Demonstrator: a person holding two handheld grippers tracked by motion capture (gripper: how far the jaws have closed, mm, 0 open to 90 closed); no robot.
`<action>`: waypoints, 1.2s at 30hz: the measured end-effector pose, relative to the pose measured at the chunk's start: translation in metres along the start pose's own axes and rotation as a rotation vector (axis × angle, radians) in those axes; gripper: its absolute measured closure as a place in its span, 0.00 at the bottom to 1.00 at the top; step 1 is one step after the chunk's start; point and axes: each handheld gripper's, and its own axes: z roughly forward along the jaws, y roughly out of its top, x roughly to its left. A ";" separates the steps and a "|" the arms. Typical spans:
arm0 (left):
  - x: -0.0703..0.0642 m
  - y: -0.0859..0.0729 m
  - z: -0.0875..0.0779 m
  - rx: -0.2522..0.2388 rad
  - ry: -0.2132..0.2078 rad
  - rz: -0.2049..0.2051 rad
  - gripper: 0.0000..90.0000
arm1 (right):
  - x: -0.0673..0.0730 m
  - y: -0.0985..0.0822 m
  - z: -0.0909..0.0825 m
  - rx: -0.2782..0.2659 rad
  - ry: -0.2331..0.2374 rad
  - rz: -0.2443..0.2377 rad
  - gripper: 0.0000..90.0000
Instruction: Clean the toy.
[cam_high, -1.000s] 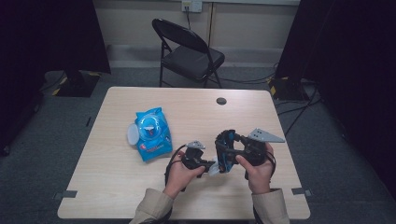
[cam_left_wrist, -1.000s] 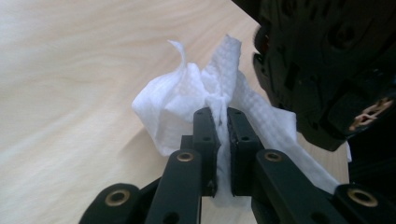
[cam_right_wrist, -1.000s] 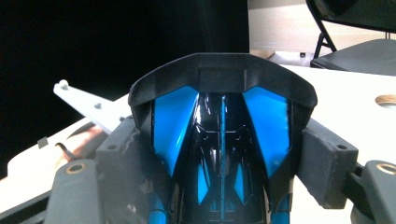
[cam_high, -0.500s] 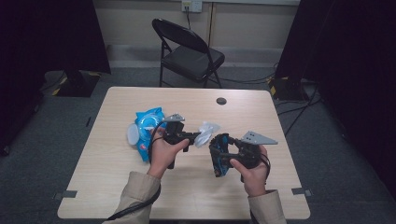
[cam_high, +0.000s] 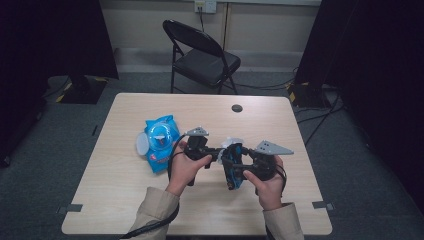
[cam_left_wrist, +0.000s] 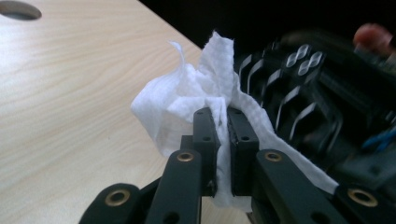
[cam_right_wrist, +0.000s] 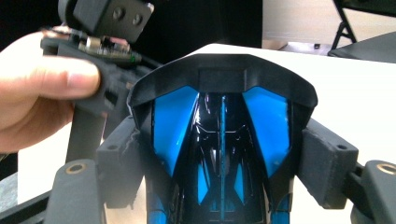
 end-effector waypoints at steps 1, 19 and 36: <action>-0.001 -0.002 0.002 0.006 -0.001 0.002 0.93 | 0.000 0.001 0.000 -0.004 0.002 0.002 0.29; -0.008 -0.037 0.028 0.094 -0.012 0.016 0.93 | -0.005 0.009 -0.003 -0.035 -0.009 0.013 0.29; 0.010 -0.053 0.003 0.138 0.069 0.035 0.93 | -0.028 0.013 -0.016 -0.063 -0.071 0.040 0.28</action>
